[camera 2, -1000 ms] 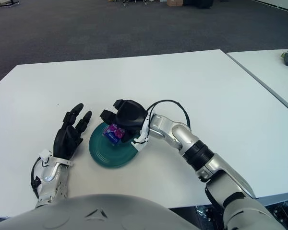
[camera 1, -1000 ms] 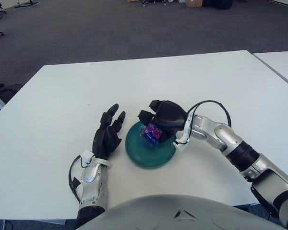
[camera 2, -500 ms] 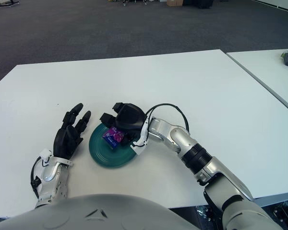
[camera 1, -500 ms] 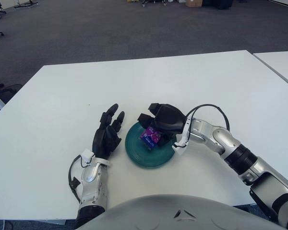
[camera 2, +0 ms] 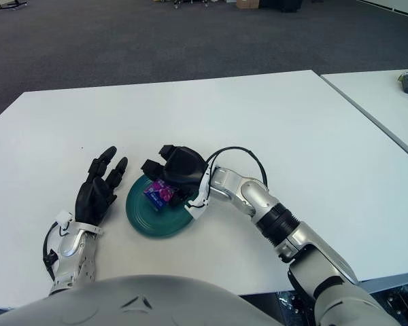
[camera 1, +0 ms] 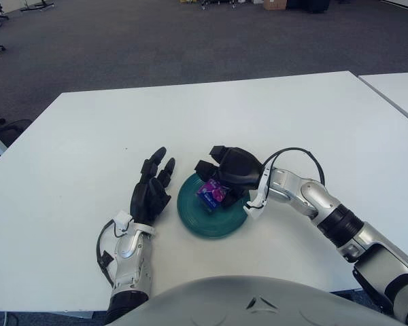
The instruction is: Put the gum into the plate.
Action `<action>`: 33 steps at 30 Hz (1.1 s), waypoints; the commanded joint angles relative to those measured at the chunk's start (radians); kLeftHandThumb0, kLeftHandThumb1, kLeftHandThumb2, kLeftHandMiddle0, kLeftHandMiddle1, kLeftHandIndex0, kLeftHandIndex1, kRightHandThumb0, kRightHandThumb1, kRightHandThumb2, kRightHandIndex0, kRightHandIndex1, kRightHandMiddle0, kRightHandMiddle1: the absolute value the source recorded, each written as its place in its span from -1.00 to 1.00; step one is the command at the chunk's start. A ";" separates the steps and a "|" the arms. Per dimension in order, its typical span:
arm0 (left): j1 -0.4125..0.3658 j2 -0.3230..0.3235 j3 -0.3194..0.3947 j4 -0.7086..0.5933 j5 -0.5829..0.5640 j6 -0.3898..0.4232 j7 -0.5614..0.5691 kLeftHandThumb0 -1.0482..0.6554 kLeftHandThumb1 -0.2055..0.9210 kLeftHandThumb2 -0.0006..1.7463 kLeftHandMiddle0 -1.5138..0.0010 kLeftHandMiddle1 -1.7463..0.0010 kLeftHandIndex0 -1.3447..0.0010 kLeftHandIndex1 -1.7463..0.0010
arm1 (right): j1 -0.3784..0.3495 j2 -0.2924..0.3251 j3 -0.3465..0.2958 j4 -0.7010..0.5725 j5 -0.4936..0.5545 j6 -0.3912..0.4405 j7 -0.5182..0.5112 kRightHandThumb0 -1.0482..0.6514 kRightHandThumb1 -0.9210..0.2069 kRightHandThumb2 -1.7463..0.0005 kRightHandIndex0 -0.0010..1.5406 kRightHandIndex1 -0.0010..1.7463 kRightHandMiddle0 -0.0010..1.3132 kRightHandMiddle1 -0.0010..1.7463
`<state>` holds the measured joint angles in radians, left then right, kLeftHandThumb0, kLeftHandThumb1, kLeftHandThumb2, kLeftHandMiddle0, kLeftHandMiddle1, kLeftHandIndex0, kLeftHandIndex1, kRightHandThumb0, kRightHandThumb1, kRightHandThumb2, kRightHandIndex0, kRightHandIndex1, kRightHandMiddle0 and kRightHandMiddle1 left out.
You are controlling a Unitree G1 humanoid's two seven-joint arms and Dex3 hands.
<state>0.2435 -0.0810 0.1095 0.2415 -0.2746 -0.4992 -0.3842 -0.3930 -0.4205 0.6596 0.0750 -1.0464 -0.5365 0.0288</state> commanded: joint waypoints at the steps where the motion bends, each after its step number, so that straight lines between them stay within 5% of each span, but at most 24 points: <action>1: 0.029 0.001 0.008 0.058 -0.026 0.005 -0.011 -0.96 1.00 0.17 0.53 0.99 1.00 0.41 | -0.024 0.004 -0.008 -0.008 -0.002 0.004 0.012 -0.72 -1.00 0.21 -0.49 1.00 -0.98 0.66; 8: 0.030 0.009 0.007 0.059 -0.031 -0.002 -0.021 -0.97 1.00 0.18 0.54 1.00 1.00 0.41 | -0.014 -0.003 -0.017 -0.028 -0.007 0.009 0.002 -0.74 -1.00 0.20 -0.61 1.00 -1.00 0.43; 13: 0.030 0.013 0.008 0.063 -0.026 -0.010 -0.023 -0.98 1.00 0.18 0.54 1.00 1.00 0.41 | -0.011 -0.014 -0.020 -0.045 -0.006 0.010 0.018 -0.76 -1.00 0.18 -0.70 0.40 -1.00 0.27; 17: 0.031 0.017 0.008 0.063 -0.014 -0.016 -0.017 -1.00 1.00 0.18 0.55 1.00 1.00 0.41 | -0.015 -0.028 -0.023 -0.055 0.004 0.004 0.045 -0.82 -1.00 0.11 -0.63 -0.40 -1.00 -0.10; 21: 0.035 0.019 0.008 0.060 -0.008 -0.023 -0.014 -1.00 1.00 0.18 0.59 1.00 1.00 0.43 | -0.017 -0.038 -0.030 -0.065 0.030 0.002 0.087 -0.88 -1.00 -0.02 -0.65 -0.82 -1.00 -0.36; 33: 0.039 0.018 0.010 0.061 -0.031 -0.069 -0.041 -1.00 1.00 0.16 0.68 1.00 1.00 0.53 | -0.009 -0.049 -0.069 -0.090 0.090 -0.029 0.106 -0.94 -1.00 -0.12 -0.87 -0.99 -1.00 -0.70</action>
<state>0.2435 -0.0642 0.1118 0.2451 -0.2898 -0.5463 -0.4120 -0.3956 -0.4682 0.6140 0.0007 -0.9813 -0.5552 0.1423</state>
